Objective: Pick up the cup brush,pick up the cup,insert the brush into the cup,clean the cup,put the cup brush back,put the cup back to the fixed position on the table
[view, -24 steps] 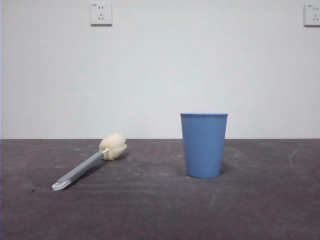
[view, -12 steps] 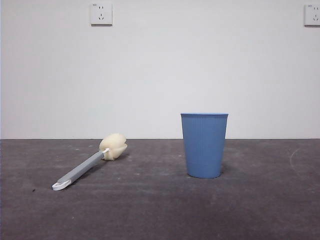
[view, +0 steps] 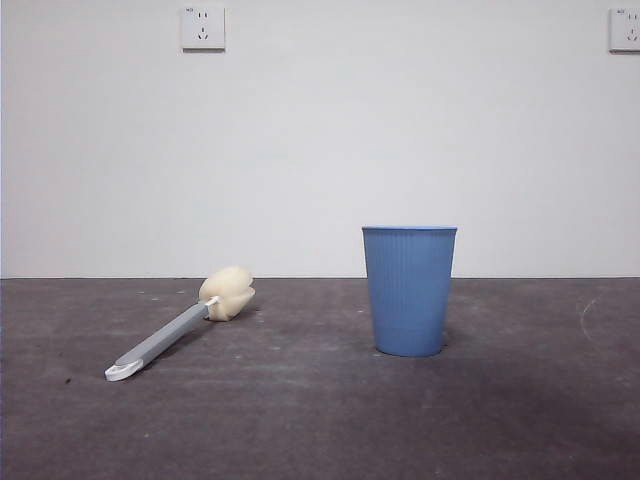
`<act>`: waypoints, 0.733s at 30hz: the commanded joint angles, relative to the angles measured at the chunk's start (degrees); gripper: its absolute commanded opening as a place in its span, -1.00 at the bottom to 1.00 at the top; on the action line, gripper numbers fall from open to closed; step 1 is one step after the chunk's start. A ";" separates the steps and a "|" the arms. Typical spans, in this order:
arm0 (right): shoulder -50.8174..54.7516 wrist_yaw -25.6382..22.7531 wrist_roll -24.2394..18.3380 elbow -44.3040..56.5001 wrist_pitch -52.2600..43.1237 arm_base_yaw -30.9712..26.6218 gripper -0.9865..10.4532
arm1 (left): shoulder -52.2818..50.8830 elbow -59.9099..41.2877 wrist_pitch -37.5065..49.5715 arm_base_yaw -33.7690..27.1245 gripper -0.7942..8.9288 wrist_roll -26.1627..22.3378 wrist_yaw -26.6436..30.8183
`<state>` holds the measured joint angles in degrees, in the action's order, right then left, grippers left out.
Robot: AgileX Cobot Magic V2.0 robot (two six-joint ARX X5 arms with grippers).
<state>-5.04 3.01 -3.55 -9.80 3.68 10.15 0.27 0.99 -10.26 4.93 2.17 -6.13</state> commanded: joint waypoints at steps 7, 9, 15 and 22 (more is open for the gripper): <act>4.92 2.29 4.11 8.11 -1.16 -3.89 -0.83 | -0.11 -0.83 0.35 -0.15 -0.84 0.28 0.09; 4.92 4.13 5.33 9.57 -0.26 -4.46 -0.83 | -0.11 -0.83 0.33 -0.15 -0.84 0.28 0.07; 4.94 4.55 3.63 9.55 6.36 -5.22 -0.83 | -0.11 -0.83 0.35 -0.15 -0.84 0.28 0.07; 4.94 4.24 3.93 9.55 6.14 -5.25 -0.83 | -0.11 -0.83 0.35 -0.15 -0.84 0.28 0.09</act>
<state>-0.23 7.31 0.25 -0.86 9.17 4.91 0.27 0.99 -10.24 4.93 2.20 -6.11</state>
